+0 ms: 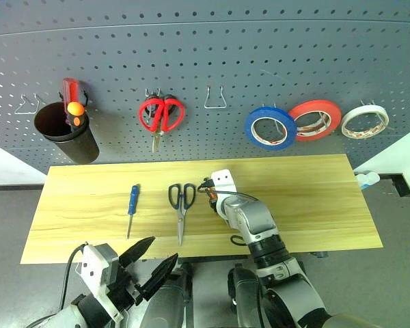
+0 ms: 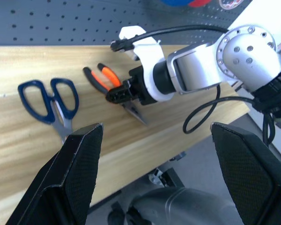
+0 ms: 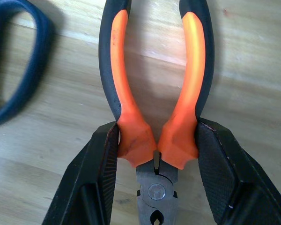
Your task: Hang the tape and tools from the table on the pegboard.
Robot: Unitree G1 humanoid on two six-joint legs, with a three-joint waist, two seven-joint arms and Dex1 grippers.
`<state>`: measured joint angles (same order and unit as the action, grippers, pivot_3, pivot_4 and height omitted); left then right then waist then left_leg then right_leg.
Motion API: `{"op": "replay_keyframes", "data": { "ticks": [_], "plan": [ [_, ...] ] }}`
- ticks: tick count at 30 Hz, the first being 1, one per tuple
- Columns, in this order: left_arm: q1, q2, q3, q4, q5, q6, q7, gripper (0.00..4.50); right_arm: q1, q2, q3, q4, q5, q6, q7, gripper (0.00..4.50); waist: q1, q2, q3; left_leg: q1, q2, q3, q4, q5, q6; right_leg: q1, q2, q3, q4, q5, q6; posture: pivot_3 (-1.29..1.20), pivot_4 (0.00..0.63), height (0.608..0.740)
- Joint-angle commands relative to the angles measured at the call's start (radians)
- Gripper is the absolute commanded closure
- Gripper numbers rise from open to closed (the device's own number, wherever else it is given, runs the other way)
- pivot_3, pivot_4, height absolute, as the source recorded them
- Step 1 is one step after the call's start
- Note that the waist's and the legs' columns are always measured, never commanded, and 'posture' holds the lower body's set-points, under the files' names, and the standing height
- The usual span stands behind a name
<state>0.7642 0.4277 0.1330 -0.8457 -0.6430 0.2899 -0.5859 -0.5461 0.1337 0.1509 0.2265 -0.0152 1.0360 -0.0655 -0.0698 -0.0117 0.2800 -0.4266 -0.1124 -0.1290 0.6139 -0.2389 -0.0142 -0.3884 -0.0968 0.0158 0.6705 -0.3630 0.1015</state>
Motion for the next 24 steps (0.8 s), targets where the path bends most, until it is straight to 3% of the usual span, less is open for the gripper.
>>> {"op": "replay_keyframes", "data": {
  "ticks": [1,14,24],
  "plan": [
    [-0.023,0.005,-0.002,0.010,-0.004,-0.011,-0.009,0.65,-0.029,0.022,0.007,-0.058,0.007,-0.019,0.015,2.42,0.000,0.000,0.000,0.000,0.000,0.000,0.000,0.000,0.000,0.000,0.000,0.000,0.000,0.000,0.000,-0.02,0.314,0.717],
    [-0.207,0.010,-0.020,0.135,0.016,-0.015,-0.037,0.65,-0.024,-0.040,0.015,-0.087,-0.004,-0.067,0.069,2.42,0.001,-0.004,-0.004,0.000,-0.001,0.001,0.002,0.005,-0.008,-0.002,0.000,0.000,0.007,0.000,0.000,-0.03,0.226,0.717],
    [-0.330,0.018,-0.009,0.244,0.033,-0.031,-0.082,0.65,0.097,-0.153,0.073,-0.326,0.012,-0.018,0.192,2.42,0.002,-0.007,-0.028,0.000,0.000,0.002,0.007,0.007,-0.012,-0.005,0.000,0.000,0.016,0.000,0.000,-0.03,0.159,0.717]
  ]
}}
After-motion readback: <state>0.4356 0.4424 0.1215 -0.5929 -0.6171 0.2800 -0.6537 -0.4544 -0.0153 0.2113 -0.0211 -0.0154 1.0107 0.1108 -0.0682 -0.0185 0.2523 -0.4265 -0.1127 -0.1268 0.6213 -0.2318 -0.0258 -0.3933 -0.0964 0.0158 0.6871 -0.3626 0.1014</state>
